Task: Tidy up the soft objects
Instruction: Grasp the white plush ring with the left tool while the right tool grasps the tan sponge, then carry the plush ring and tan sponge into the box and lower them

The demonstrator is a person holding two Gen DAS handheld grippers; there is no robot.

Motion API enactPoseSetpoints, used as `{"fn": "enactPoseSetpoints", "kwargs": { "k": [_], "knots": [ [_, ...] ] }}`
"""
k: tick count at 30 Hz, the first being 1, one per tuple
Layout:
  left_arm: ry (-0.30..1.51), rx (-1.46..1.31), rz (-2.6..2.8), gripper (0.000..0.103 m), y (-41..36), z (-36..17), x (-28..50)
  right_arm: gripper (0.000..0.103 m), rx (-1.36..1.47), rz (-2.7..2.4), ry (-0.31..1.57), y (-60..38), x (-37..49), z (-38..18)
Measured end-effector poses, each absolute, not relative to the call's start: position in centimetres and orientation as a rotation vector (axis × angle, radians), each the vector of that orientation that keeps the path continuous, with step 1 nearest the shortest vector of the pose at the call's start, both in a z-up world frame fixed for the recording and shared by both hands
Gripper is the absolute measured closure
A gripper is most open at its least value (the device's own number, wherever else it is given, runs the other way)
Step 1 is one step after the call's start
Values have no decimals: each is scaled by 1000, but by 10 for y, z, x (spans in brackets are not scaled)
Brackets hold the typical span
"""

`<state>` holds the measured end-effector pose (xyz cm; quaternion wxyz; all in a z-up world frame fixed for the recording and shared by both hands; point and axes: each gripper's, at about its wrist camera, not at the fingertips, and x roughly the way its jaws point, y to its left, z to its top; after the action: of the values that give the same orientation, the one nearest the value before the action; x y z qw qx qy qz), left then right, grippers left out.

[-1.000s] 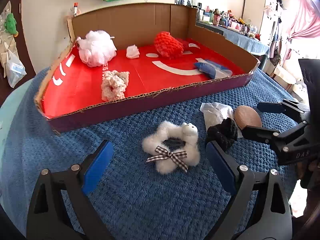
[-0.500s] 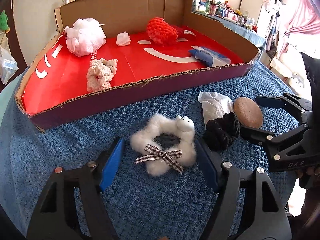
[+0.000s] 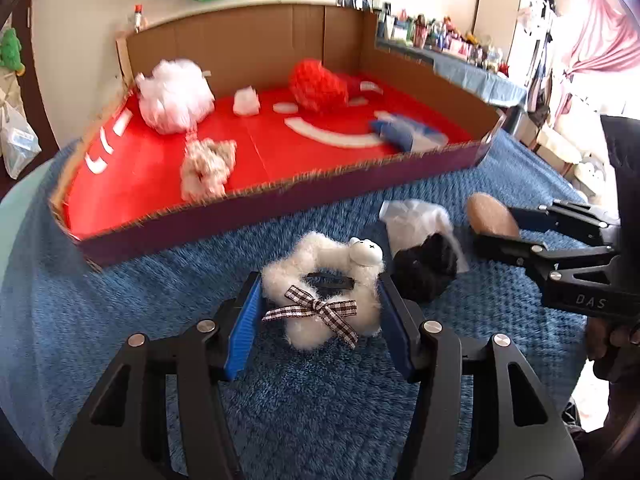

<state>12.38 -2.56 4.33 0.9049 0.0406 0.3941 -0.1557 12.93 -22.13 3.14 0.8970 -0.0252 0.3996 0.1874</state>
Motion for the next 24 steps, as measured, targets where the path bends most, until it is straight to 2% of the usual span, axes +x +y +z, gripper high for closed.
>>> {"fn": "enactPoseSetpoints", "kwargs": {
  "k": [9, 24],
  "knots": [
    [737, 79, -311, 50, -23, 68, 108, 51, -97, 403, 725, -208, 110, 62],
    [712, 45, -326, 50, -14, 72, 98, 51, -120, 415, 741, -193, 111, 59]
  ]
}}
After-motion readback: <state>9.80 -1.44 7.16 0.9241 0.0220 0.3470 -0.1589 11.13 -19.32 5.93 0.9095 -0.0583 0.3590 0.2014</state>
